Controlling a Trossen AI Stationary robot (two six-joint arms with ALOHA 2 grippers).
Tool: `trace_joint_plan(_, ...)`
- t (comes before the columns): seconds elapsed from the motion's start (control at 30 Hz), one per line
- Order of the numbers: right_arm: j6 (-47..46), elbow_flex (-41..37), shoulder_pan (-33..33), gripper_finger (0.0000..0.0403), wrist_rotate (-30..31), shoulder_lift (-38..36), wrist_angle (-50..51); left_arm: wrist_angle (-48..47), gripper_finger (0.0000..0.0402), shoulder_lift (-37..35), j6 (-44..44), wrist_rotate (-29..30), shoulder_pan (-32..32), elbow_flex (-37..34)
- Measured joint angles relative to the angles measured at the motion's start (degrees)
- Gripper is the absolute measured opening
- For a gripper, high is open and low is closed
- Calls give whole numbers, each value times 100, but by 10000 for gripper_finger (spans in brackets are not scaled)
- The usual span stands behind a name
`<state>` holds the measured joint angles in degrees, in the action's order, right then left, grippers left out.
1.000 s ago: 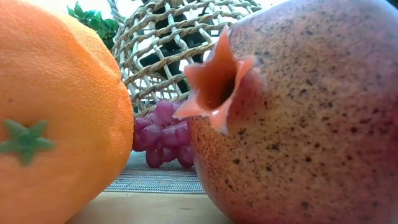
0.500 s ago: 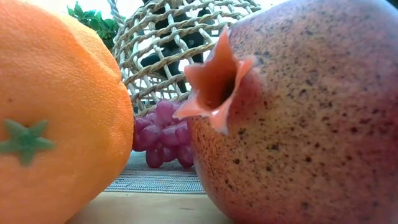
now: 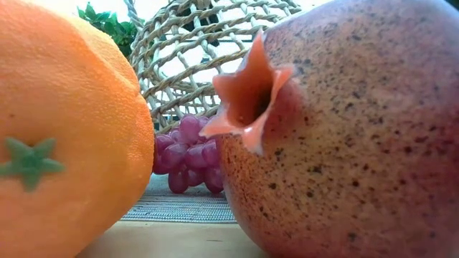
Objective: Build produce basket
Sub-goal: Put the red apple into the basket
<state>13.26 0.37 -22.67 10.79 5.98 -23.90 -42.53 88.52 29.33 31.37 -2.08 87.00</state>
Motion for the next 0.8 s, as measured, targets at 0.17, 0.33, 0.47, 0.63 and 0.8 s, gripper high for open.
trace_joint_plan(0.17, 0, -1, -1, 310, 0, 0, 0, -117, 389, -468, -941, -646, -698, -155)
trace_joint_plan(0.33, 0, -1, 1, 310, 0, 0, -10, -164, 389, -521, -1512, -714, -1399, -498)
trace_joint_plan(0.47, -2, -1, 0, 310, 0, 2, -3, 275, 389, -421, -1177, -750, -1776, -707)
trace_joint_plan(0.63, 0, -1, 1, 310, 1, 2, -2, 611, 389, -255, 6, -717, -2047, -785)
trace_joint_plan(0.8, 0, 0, 0, 310, -9, 2, -58, 730, 389, 86, 1427, -696, -2203, -782)
